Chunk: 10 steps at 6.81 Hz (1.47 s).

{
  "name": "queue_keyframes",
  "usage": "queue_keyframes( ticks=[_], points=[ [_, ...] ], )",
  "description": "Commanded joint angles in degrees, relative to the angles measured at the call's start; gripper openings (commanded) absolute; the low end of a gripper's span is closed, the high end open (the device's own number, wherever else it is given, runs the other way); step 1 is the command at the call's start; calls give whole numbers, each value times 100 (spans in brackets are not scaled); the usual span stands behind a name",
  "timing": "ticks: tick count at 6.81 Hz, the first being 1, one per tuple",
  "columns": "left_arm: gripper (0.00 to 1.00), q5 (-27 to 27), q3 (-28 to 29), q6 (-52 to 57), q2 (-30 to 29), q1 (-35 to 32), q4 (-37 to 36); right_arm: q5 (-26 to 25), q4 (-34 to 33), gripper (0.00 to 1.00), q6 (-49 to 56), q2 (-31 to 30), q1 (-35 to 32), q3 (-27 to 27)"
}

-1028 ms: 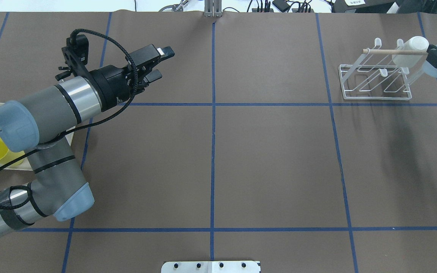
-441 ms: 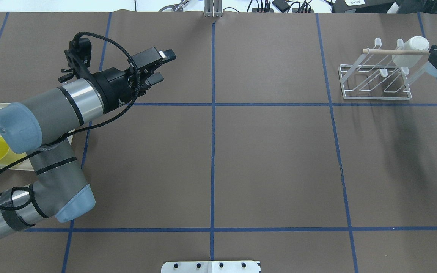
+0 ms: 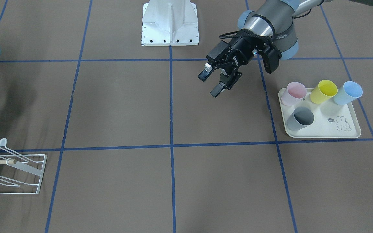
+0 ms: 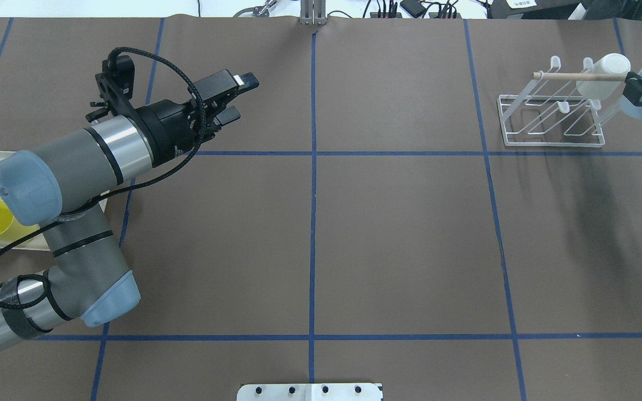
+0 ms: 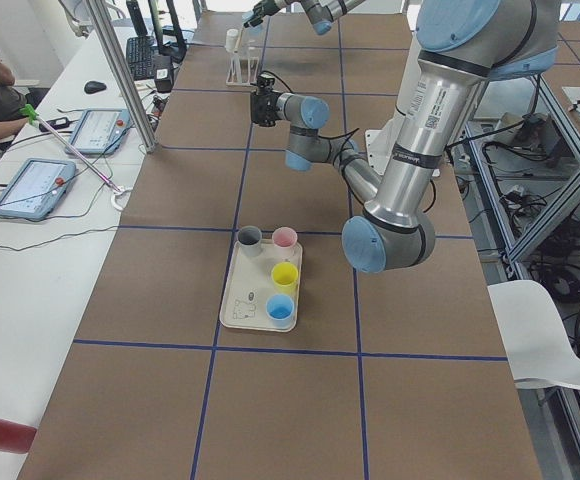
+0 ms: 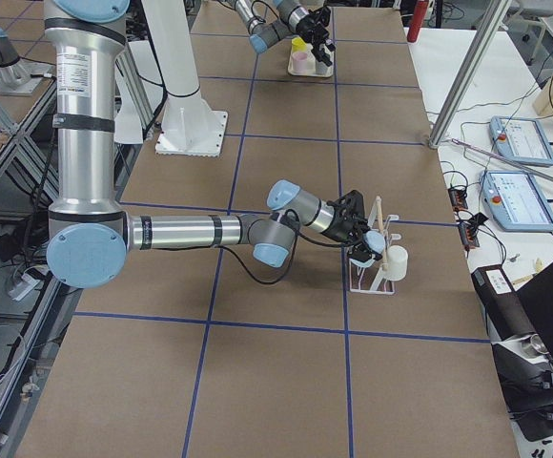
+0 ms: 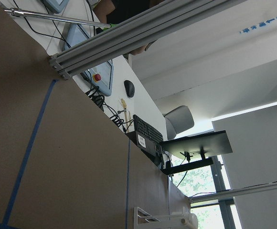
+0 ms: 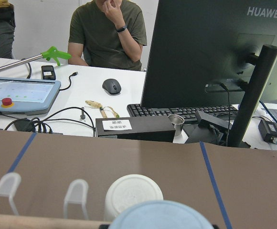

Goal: Transfer IKEA cup to right arm and place on rack

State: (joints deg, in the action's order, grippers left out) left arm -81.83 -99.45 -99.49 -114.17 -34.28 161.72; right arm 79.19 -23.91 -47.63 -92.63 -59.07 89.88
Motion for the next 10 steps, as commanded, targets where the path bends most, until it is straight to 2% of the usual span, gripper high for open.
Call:
queue_keyframes(
  ticks=[1, 2, 6, 7, 8, 9, 10],
  points=[
    [100, 0, 14, 0, 0, 0, 0, 9, 0, 63, 8, 43, 18, -32],
    [100, 0, 14, 0, 0, 0, 0, 9, 17, 100, -9, 44, 18, -32],
    [100, -9, -47, 52, 9, -9, -9, 87, 290, 100, -253, 105, 9, 186],
    [100, -313, -65, 79, 78, -96, -78, 349, 212, 100, -664, 105, 0, 518],
    [99, -943, -118, 96, 123, -532, -323, 587, -41, 100, -686, 79, -17, 861],
    [99, -1567, -275, 636, 480, -928, -638, 598, -592, 100, -929, 61, -8, 1360],
    [99, -1747, -685, 1451, 1162, -975, -694, 711, -1181, 100, -1228, 79, 9, 1853]
  ],
)
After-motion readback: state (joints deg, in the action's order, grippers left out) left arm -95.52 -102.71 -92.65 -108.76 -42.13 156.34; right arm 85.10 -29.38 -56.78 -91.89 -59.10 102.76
